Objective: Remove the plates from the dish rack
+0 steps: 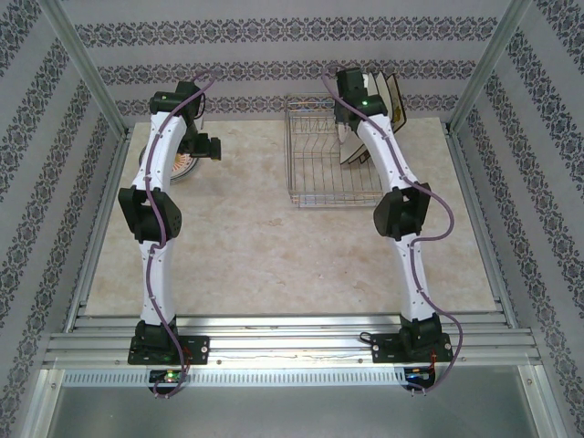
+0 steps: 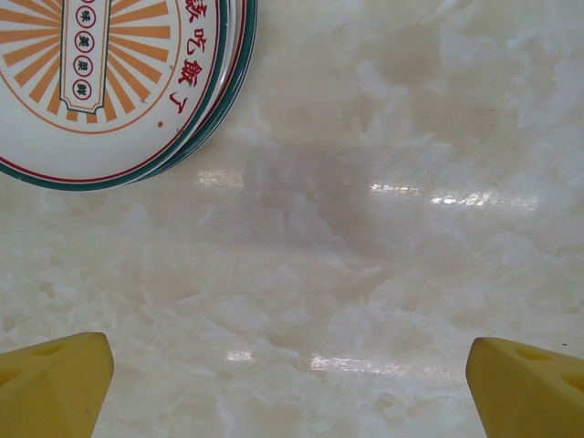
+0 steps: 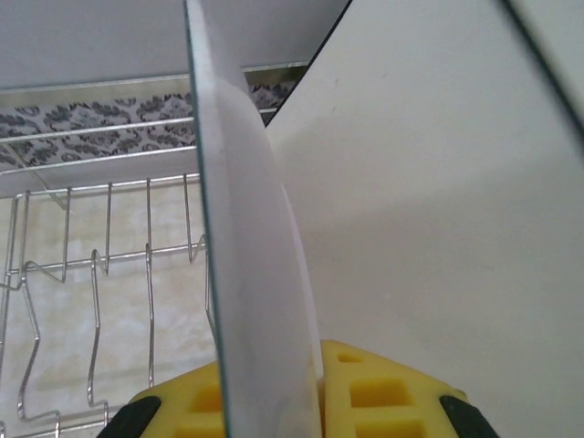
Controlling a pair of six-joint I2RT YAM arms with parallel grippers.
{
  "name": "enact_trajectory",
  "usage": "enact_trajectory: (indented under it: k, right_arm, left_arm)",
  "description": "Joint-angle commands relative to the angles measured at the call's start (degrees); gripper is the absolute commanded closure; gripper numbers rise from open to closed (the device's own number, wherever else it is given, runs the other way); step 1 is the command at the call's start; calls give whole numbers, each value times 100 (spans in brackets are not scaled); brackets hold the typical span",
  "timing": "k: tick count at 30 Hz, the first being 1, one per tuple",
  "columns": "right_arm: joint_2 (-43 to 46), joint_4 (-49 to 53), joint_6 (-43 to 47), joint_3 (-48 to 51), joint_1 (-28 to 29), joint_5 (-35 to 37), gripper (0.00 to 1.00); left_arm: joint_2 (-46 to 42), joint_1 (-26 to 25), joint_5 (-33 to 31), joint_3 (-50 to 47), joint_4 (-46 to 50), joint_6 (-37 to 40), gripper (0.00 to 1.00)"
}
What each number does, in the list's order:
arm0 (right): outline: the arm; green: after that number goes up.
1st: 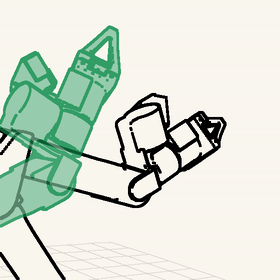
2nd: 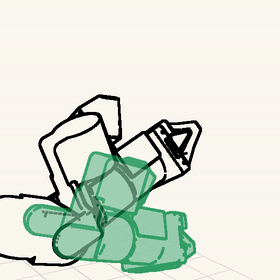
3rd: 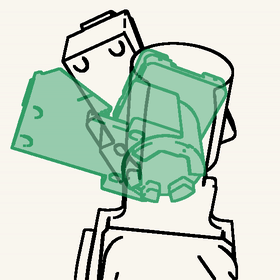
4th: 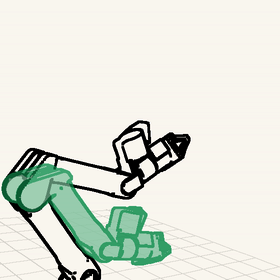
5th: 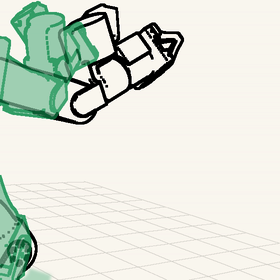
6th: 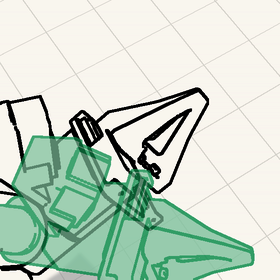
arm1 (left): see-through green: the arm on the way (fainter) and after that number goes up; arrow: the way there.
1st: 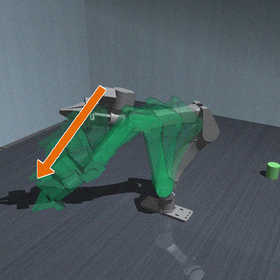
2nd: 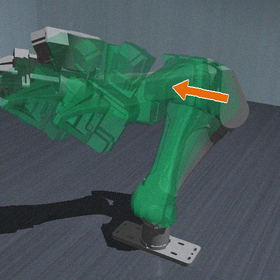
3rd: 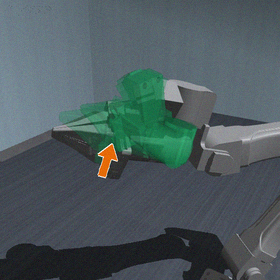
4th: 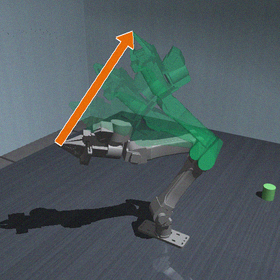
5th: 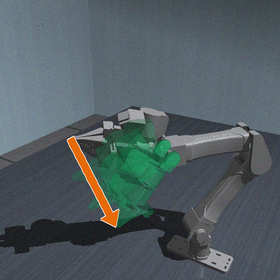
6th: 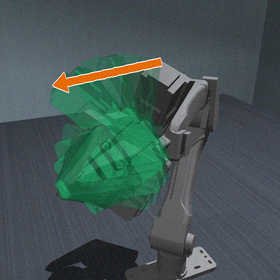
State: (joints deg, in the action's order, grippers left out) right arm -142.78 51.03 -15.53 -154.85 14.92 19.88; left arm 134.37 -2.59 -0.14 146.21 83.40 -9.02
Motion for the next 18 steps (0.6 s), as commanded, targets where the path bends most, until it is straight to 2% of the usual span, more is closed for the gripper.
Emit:
enact_trajectory:
  k: [1,8,14,18]
  right_arm:
    - [809,-153,110,83,255,-107,100]
    - [1947,-129,58,1233,368,-220,100]
    - [2778,-336,-226,2423,367,-926,100]
    - [3089,-459,-328,3013,325,-1675,100]
  left_arm:
    - [-73,40,34,-45,160,-73,0]
    - [-136,31,71,-295,78,-161,0]
    - [-154,18,126,-321,65,-179,0]
    - [-176,5,147,-328,67,-188,0]
